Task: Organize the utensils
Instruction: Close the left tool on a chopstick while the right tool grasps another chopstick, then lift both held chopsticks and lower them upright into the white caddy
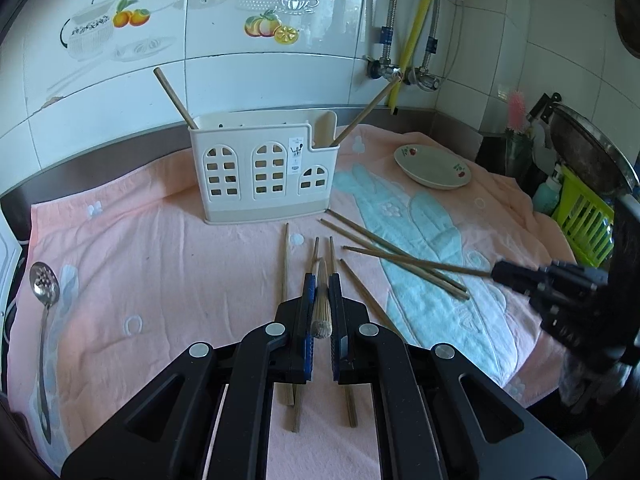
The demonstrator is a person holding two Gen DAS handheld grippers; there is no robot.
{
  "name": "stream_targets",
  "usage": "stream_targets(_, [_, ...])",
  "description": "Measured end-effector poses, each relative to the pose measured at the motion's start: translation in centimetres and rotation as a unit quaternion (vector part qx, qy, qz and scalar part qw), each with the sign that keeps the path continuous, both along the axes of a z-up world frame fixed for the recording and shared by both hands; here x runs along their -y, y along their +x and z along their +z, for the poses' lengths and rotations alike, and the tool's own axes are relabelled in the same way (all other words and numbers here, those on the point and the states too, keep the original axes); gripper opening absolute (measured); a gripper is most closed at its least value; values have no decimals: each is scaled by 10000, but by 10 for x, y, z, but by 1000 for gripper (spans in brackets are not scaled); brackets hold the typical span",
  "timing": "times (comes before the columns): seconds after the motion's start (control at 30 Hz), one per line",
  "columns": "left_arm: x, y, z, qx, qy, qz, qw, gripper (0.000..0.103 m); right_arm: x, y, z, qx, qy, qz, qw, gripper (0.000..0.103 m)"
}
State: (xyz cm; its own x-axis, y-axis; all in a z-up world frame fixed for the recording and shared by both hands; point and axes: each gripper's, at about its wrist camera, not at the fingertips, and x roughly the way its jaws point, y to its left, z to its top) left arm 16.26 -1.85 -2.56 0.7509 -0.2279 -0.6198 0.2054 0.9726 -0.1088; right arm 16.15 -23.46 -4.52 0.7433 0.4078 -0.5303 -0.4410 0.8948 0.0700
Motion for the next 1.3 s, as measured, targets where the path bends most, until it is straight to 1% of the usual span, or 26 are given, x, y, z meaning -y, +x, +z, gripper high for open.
stream_targets(0.17, [0, 10, 8, 7, -3, -50, 10000, 5, -8, 21, 31, 230, 100, 41, 9997, 7])
stream_targets(0.27, [1, 18, 12, -6, 17, -92, 10000, 5, -14, 40, 48, 247, 169, 87, 9995, 7])
stream_targets(0.37, [1, 24, 15, -29, 9, -126, 9999, 5, -22, 57, 59, 184, 161, 139, 9996, 7])
stream_targets(0.53, [-1, 33, 24, 3, 30, -166, 9999, 5, -34, 77, 75, 122, 2, 214, 9997, 7])
stream_targets(0.7, [-7, 42, 38, 65, 37, -183, 9998, 5, -39, 88, 97, 175, -147, 282, 9993, 7])
stream_targets(0.8, [-9, 44, 47, 133, 124, -160, 9997, 5, -40, 93, 111, 223, -215, 350, 9989, 7])
stream_targets(1.0, [-13, 54, 74, 258, 175, -153, 9994, 5, -44, 110, 145, 349, -227, 405, 9983, 7])
stream_targets(1.3, [-24, 78, 141, 748, 235, -60, 9969, 5, -60, 145, 193, 673, -107, 325, 9971, 6])
